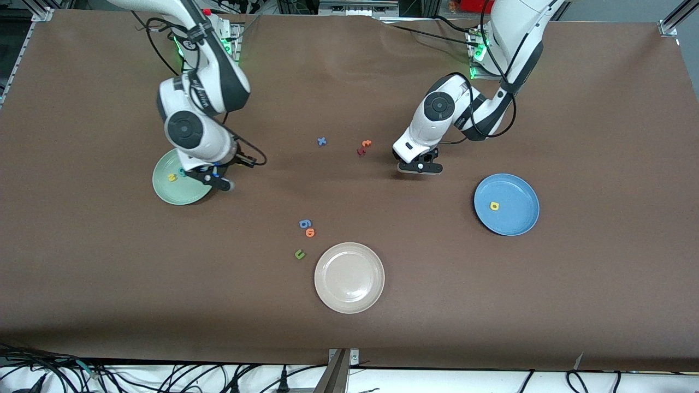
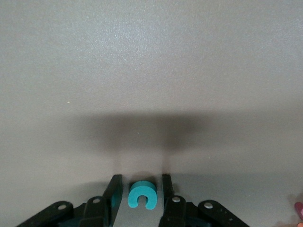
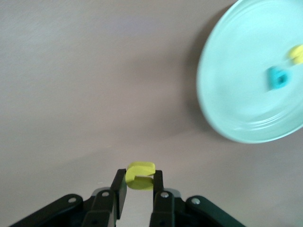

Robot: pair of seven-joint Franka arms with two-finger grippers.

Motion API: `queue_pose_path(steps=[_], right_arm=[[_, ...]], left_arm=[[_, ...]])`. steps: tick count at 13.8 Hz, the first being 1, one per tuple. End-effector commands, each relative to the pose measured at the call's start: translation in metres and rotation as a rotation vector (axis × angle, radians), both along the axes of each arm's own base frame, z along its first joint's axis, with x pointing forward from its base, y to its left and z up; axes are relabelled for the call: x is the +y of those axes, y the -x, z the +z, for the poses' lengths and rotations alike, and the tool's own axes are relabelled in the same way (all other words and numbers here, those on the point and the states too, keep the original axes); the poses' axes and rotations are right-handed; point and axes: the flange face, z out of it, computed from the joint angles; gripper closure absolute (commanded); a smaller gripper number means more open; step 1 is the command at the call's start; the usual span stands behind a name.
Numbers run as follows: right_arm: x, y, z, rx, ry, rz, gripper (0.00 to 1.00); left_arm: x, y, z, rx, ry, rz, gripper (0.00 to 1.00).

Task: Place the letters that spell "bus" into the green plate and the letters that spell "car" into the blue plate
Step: 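Place the yellow u on the green plate while the left gripper grasps teal c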

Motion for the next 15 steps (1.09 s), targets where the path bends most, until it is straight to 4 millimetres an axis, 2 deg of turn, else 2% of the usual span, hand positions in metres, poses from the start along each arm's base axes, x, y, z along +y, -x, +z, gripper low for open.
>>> queue_pose_path(steps=[1, 3, 4, 5, 8, 10, 11, 12, 13, 14, 15], right_arm=[[-0.047, -0.008, 0.006, 0.029, -0.007, 0.064, 0.91], [-0.081, -0.015, -0.005, 0.046, -0.020, 0.104, 0.91], [-0.100, -0.018, -0.016, 0.057, -0.028, 0.127, 0.90], [-0.110, -0.021, -0.027, 0.056, -0.037, 0.150, 0.91], [-0.124, -0.019, -0.060, 0.049, -0.038, 0.180, 0.90], [-0.127, -0.018, -0.070, 0.060, -0.041, 0.197, 0.89], [-0.128, -0.017, -0.074, 0.068, -0.040, 0.199, 0.82], [-0.128, -0.017, -0.077, 0.072, -0.039, 0.199, 0.71], [-0.128, -0.017, -0.077, 0.072, -0.039, 0.199, 0.47], [-0.128, -0.020, -0.073, 0.063, -0.040, 0.200, 0.08], [-0.127, -0.023, -0.065, 0.054, -0.043, 0.199, 0.00]], left_arm=[[-0.003, -0.005, -0.007, -0.007, -0.015, -0.009, 0.59], [-0.003, -0.004, -0.007, -0.007, -0.017, -0.012, 0.60], [-0.004, -0.001, -0.008, -0.005, -0.018, -0.019, 0.60], [-0.004, 0.000, -0.008, -0.005, -0.022, -0.025, 0.60], [-0.003, 0.001, -0.008, -0.009, -0.033, -0.044, 0.61], [-0.003, 0.001, -0.008, -0.010, -0.034, -0.045, 0.62], [-0.003, 0.001, -0.008, -0.010, -0.034, -0.046, 0.63], [-0.004, 0.001, -0.008, -0.010, -0.034, -0.047, 0.63], [-0.003, 0.001, -0.007, -0.008, -0.036, -0.046, 0.63], [-0.003, 0.001, -0.007, -0.009, -0.037, -0.046, 0.64], [-0.002, 0.001, -0.007, -0.008, -0.038, -0.046, 0.64]])
